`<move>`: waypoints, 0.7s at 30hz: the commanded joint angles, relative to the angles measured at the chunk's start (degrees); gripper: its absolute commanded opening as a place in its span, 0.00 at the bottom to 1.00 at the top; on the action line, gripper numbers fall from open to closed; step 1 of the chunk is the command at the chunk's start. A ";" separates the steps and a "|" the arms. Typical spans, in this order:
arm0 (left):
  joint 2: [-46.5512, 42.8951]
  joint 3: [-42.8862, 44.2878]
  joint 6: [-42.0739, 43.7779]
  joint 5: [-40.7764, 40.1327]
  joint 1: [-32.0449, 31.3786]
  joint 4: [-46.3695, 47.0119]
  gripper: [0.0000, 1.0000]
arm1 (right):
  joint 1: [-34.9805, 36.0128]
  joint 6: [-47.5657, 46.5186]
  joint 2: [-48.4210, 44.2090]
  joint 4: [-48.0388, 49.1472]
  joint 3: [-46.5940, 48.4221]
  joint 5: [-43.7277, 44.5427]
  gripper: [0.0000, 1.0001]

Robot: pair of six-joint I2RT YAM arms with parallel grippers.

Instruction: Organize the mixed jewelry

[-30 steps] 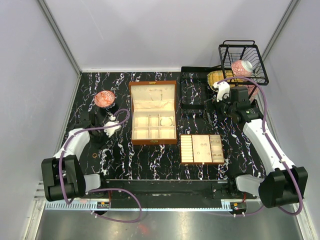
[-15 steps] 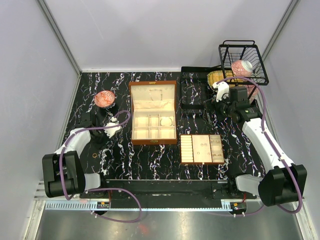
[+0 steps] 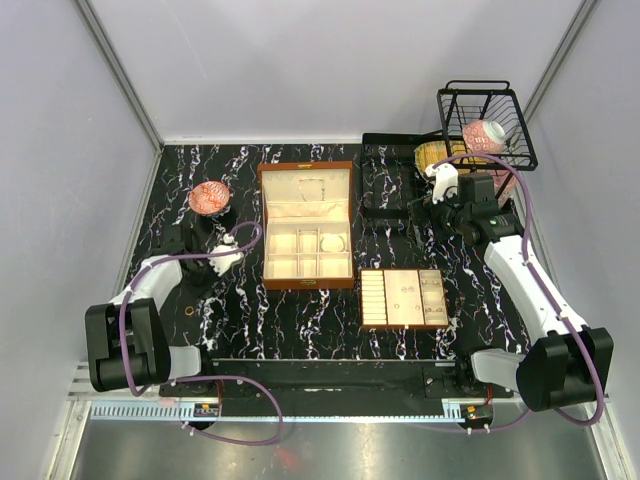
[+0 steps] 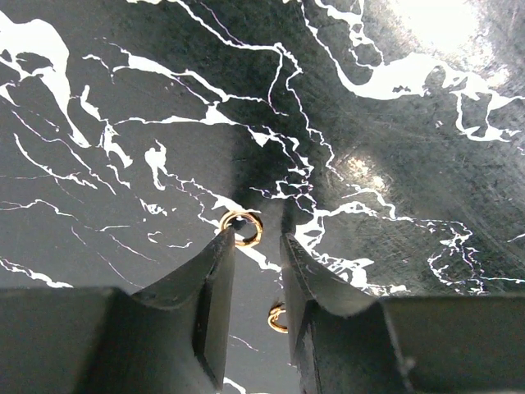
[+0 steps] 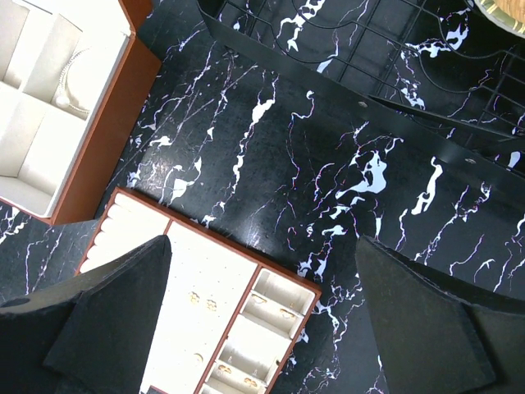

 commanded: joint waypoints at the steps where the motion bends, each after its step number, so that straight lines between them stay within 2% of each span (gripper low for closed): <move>1: 0.56 -0.97 1.55 0.22 0.34 1.86 0.32 | -0.13 -0.92 0.16 -0.24 1.90 0.79 1.00; 13: 1.00 -2.73 2.25 -0.22 0.34 3.79 0.30 | -0.05 -1.09 0.43 -0.32 1.90 0.97 1.00; 21: 1.70 -5.55 3.48 -1.36 0.34 5.46 0.24 | -0.05 -1.00 0.60 -0.41 1.99 0.97 1.00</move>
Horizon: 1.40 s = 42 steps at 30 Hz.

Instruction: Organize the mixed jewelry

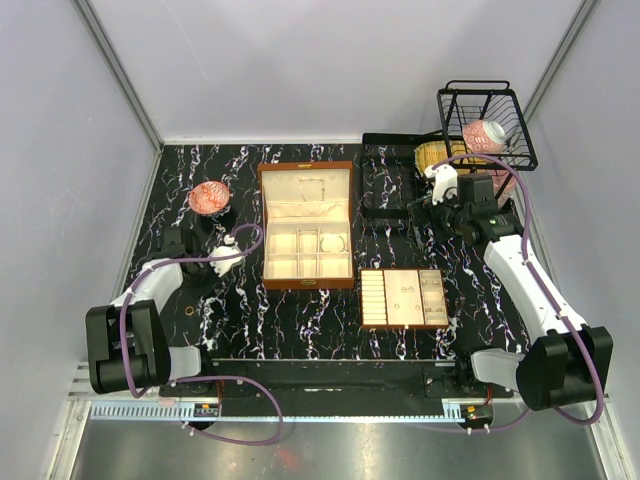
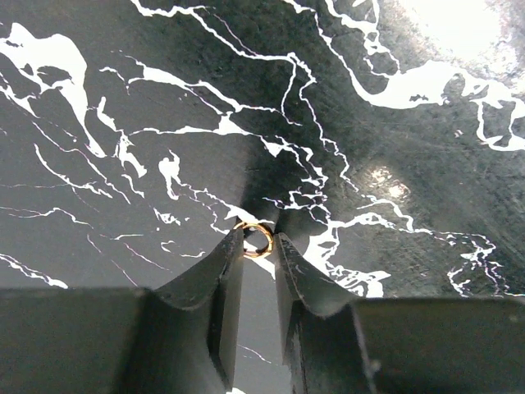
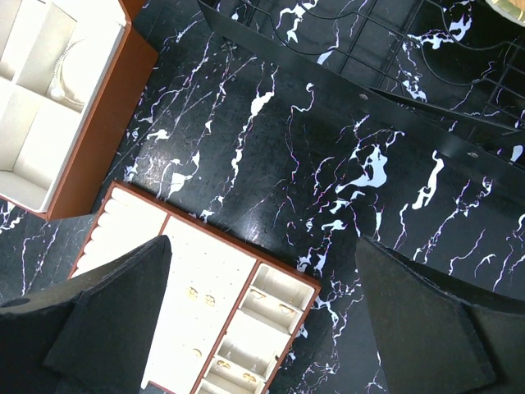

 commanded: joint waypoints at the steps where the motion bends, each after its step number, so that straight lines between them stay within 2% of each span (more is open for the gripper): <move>1: 2.23 -3.40 2.39 -1.14 0.34 1.57 0.24 | -0.05 -0.70 0.32 0.35 1.99 0.64 0.99; 21: 6.88 1.52 5.12 1.41 0.52 -9.06 0.27 | -0.05 -0.61 0.76 0.44 1.99 0.99 1.00; 33: 6.18 0.82 6.26 1.06 0.52 -11.00 0.27 | -0.05 -0.79 0.76 0.35 2.08 1.08 1.00; 42: 6.18 0.64 6.17 0.18 0.52 -10.82 0.22 | 0.04 -0.70 0.32 0.35 2.08 1.17 1.00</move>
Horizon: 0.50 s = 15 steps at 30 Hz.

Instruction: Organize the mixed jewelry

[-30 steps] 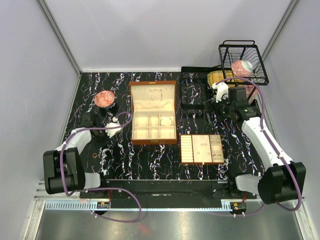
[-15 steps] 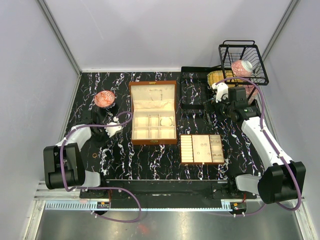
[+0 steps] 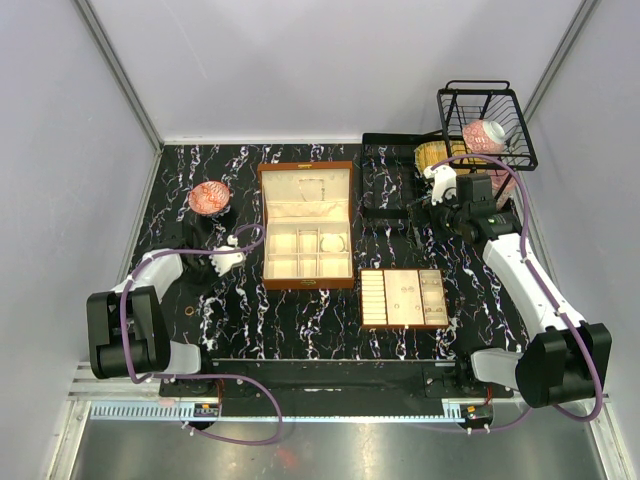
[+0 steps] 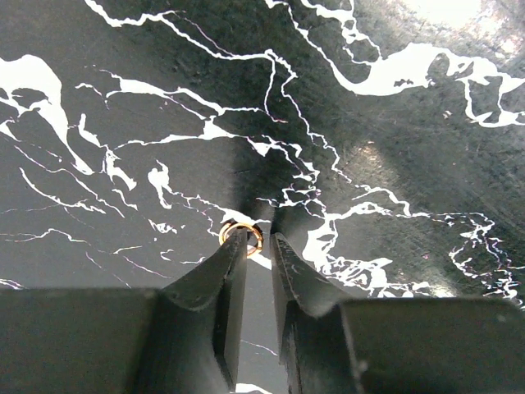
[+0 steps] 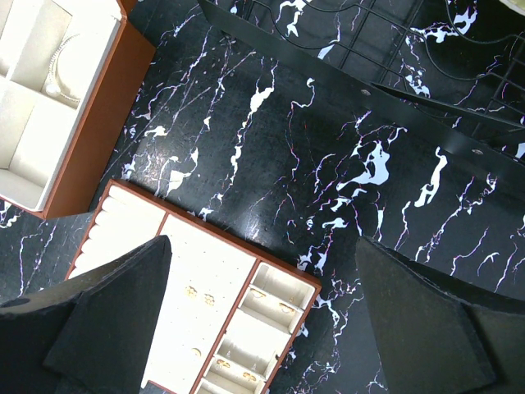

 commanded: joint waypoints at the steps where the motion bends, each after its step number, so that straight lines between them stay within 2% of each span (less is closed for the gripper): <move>1: 1.92 -3.19 0.99 -0.17 0.52 -6.39 0.21 | -0.05 -0.68 -0.45 0.66 2.08 1.04 1.00; 15: 0.69 -4.50 0.99 -0.79 0.43 -5.77 0.06 | -0.05 -0.68 -0.71 0.66 2.08 1.04 1.00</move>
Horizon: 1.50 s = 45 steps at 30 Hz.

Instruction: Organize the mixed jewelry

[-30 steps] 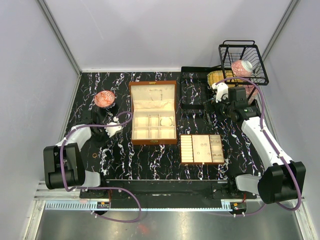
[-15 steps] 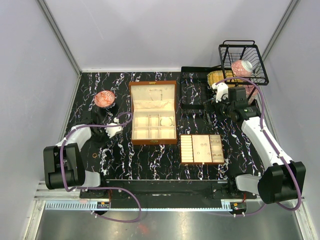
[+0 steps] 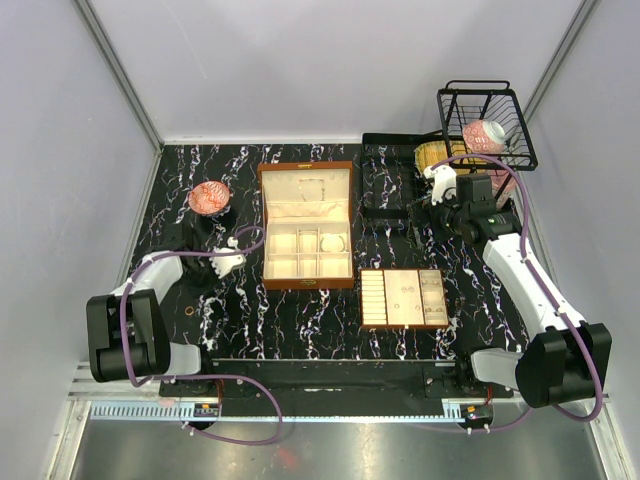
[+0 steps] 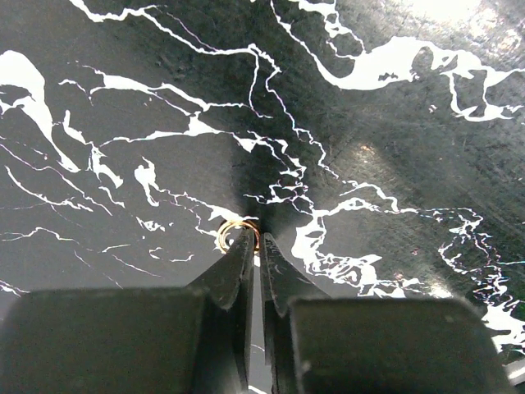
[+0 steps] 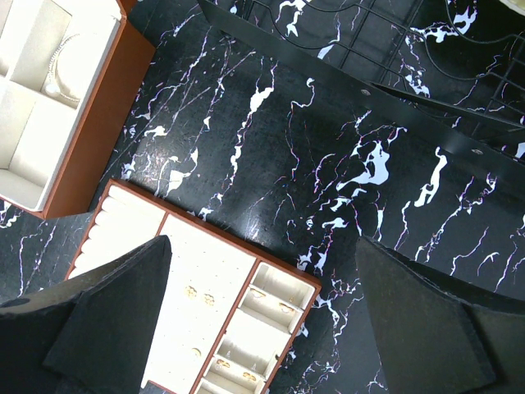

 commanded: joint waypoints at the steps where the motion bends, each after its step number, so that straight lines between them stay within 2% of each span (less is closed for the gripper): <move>1: 1.61 -3.78 0.84 -1.09 0.43 -4.94 0.04 | -0.05 -0.59 -0.71 0.66 2.08 1.01 1.00; 4: 1.61 -3.78 0.58 -1.18 0.43 -4.85 0.00 | -0.05 -0.59 -0.71 0.66 2.08 0.93 1.00; 11: 1.09 -2.73 -0.13 0.40 0.43 -6.08 0.00 | -0.05 -0.50 -0.80 0.66 2.08 0.93 1.00; 29: -6.82 9.22 -2.41 15.77 0.17 -21.90 0.00 | -0.05 -0.41 0.17 0.22 2.34 0.14 1.00; 35: -9.20 12.21 -5.39 19.82 -2.90 -24.01 0.00 | 0.04 -0.06 -0.62 -0.05 2.61 -3.11 1.00; 45: -11.75 16.43 -11.38 25.80 -9.94 -24.98 0.00 | 2.06 1.17 -1.06 -2.07 4.89 -14.62 1.00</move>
